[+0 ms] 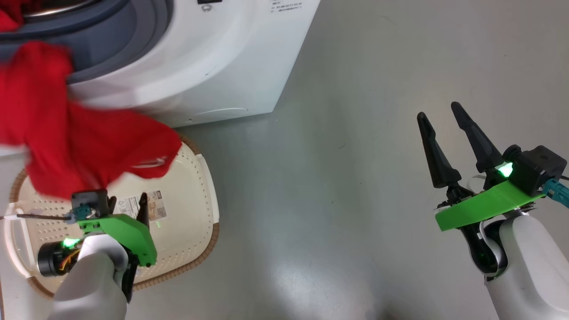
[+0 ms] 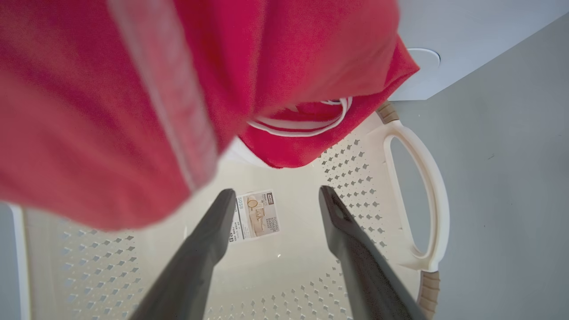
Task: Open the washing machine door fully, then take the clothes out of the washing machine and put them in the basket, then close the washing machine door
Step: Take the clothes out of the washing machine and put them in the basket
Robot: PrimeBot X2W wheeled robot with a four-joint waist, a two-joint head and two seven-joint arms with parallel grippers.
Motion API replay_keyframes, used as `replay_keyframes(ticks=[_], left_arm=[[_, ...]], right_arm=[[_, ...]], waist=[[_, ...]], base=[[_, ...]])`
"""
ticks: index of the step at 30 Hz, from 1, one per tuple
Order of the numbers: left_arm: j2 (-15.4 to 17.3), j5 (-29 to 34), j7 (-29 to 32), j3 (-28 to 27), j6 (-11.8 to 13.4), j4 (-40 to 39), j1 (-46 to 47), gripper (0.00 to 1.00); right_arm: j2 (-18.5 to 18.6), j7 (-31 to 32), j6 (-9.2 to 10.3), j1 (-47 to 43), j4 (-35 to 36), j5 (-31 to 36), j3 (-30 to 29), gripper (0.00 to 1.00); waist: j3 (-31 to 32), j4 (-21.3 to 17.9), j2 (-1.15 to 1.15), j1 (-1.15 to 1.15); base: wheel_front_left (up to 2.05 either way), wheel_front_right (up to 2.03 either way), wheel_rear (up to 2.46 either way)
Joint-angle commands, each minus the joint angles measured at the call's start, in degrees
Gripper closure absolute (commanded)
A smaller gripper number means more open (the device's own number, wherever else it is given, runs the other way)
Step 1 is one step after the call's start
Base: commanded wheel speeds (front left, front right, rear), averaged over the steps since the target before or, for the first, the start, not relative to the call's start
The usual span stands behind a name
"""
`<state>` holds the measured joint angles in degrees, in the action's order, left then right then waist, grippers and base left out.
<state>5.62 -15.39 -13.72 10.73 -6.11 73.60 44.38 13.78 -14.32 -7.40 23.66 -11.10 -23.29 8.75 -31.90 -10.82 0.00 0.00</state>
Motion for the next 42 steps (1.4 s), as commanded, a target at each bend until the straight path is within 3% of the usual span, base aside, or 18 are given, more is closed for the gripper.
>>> replay_keyframes(ticks=[1,29,42], left_arm=[[2.01,-0.39,-0.53,-1.13,0.45,-0.15,0.19,0.0],[1.96,-2.4,-1.26,-0.73,0.33,-1.22,0.17,0.0],[2.66,-1.35,-1.28,-4.95,0.87,-16.82,-7.47,0.0]], right_arm=[[0.16,-0.68,-0.09,-0.54,1.38,0.25,0.92,0.0],[0.57,-0.68,-0.09,-1.33,0.92,0.44,1.09,0.0],[1.54,-0.68,-0.09,-4.6,-0.14,0.58,0.87,0.0]], waist=[[-0.05,-0.02,0.0,0.0],[2.26,0.93,0.0,0.0],[9.04,2.52,0.0,0.0]], base=[[0.0,0.0,0.0],[0.0,0.0,0.0],[0.0,0.0,0.0]])
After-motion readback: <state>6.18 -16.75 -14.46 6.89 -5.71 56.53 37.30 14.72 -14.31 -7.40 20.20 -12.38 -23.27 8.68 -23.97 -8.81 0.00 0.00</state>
